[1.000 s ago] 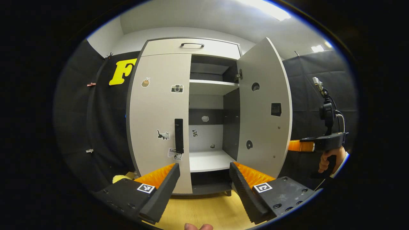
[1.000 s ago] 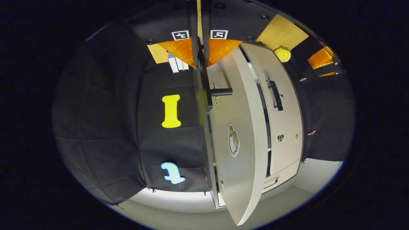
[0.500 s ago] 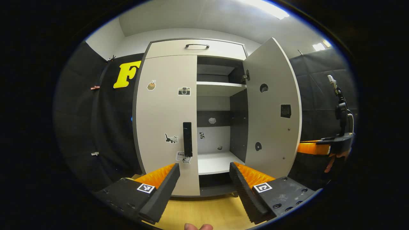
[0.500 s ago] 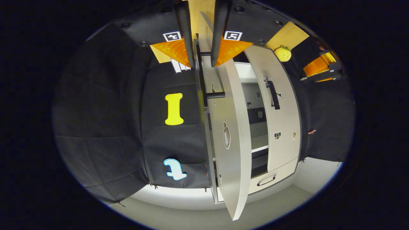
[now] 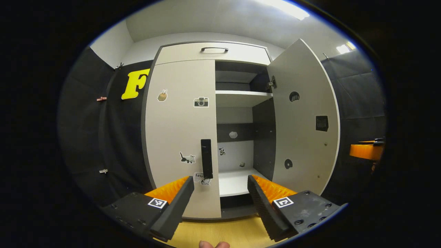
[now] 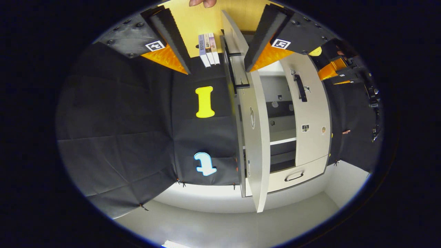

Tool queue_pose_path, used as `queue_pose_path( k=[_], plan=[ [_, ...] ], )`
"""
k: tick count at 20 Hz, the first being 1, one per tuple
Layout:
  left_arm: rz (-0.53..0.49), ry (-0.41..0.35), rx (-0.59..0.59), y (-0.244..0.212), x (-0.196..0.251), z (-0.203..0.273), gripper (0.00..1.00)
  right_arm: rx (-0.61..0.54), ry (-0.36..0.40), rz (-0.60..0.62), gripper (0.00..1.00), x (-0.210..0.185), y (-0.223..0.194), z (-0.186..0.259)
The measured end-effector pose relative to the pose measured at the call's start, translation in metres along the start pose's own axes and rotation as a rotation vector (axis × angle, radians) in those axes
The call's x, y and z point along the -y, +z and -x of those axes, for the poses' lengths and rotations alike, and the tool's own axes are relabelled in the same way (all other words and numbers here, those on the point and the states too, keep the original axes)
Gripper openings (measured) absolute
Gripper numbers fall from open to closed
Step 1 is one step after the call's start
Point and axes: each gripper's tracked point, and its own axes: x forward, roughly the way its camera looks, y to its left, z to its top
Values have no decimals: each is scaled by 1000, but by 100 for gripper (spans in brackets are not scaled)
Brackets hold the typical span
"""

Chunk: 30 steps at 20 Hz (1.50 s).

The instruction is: Open the right door of the double-door shoe cabinet with the right hand, and open the left door with the left hand.

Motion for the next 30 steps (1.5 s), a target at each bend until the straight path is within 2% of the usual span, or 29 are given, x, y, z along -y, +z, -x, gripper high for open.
queue_pose_path(
  k=[1, 2, 4, 9, 11, 12, 15, 18, 22, 24, 26, 28, 30],
  plan=[
    [2, -7, -3, 0, 2, -8, 96, -7, 4, -14, 99, -2, -1, 3],
    [3, -14, -2, 1, 4, -16, 96, -13, 7, -26, 92, -6, -3, 5],
    [11, -17, -4, 2, 5, -34, 96, -19, 5, -35, 100, -4, -3, 11],
    [-16, 25, 3, 6, -12, -90, 96, 8, -22, 25, 98, 9, -3, 25],
    [-29, 56, 3, 4, -23, -110, 93, 19, -22, 33, 100, 13, 1, 28],
    [-33, 73, 2, 1, -28, -119, 92, 23, -23, 35, 97, 16, 2, 28],
    [-46, 115, -15, -9, -44, -145, 89, 31, -21, 36, 97, 27, 3, 25],
    [-35, 125, -41, -20, -51, -165, 87, 24, -20, 41, 97, 36, 4, 20],
    [-18, 164, -56, -27, -61, -184, 78, 28, -15, 37, 98, 45, 6, 14],
    [-15, 158, -56, -27, -60, -186, 71, 27, -13, 40, 98, 49, 5, 11],
    [-14, 165, -52, -27, -59, -187, 59, 18, -6, 37, 98, 52, 3, 8],
    [-9, 188, -48, -26, -59, -187, 37, 10, 3, 38, 98, 52, 2, 8],
    [-5, 194, -57, -29, -59, -188, 35, 13, 8, 45, 98, 53, 3, 10]
  ],
)
